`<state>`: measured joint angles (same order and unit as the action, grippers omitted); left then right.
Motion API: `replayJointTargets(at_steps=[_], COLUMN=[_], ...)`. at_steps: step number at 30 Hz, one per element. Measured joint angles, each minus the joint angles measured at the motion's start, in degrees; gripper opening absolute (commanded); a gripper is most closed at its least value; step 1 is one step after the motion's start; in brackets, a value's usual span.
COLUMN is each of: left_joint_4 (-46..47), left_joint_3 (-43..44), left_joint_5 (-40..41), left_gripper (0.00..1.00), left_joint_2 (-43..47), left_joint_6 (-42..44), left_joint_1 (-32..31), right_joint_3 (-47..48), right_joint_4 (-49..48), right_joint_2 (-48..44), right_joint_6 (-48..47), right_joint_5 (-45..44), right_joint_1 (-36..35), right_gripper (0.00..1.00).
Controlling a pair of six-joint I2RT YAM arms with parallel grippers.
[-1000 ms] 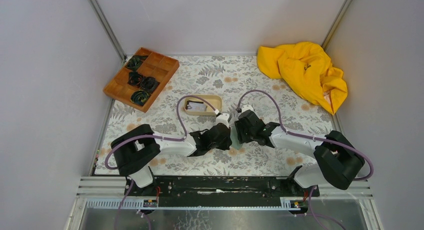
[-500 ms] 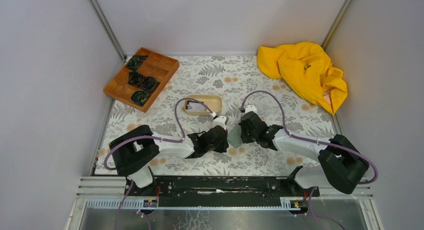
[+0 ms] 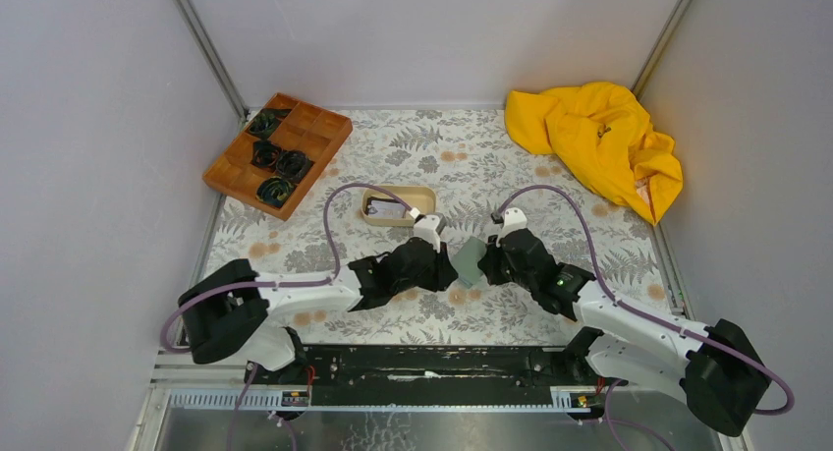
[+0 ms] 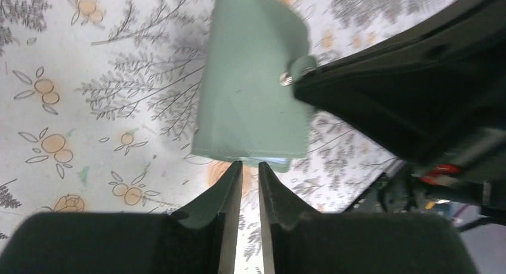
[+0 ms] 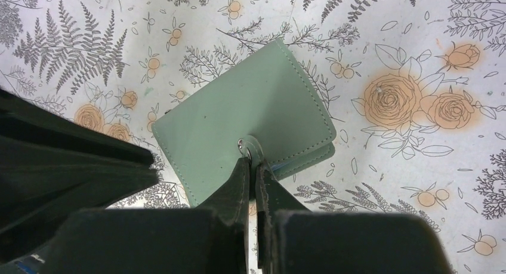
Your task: Take the credit cards out of the card holder
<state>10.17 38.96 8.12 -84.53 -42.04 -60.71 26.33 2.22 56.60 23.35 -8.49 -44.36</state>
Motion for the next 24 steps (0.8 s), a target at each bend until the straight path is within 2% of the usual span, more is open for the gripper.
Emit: replayJointTargets(at_steps=[6, 10, 11, 16, 24], left_joint_4=[-0.2, -0.22, 0.15, 3.1, 8.02], left_joint_3=[1.29, 4.46, 6.36, 6.75, 7.26], left_joint_5=[0.13, 0.39, 0.09, -0.81, -2.32], left_gripper=[0.26, 0.23, 0.21, 0.19, 0.18], left_joint_2=[3.74, -1.42, -7.37, -13.97, -17.22], left_joint_6=[1.03, 1.86, 2.1, 1.55, 0.52], left_joint_1=[0.0, 0.0, 0.0, 0.0, 0.48], right_joint_3=[0.13, 0.02, -0.52, -1.97, -4.07], right_joint_4=[0.26, -0.15, -1.03, -0.85, -0.9], right_joint_2=[1.55, 1.64, 1.62, 1.68, 1.03], right_joint_6=[-2.82, -3.26, -3.26, -4.04, -4.42], right_joint_5=[0.57, 2.62, 3.74, 3.96, 2.93], right_joint_1=[0.0, 0.0, 0.0, 0.02, 0.9], right_gripper=[0.0, 0.0, 0.0, 0.0, 0.0])
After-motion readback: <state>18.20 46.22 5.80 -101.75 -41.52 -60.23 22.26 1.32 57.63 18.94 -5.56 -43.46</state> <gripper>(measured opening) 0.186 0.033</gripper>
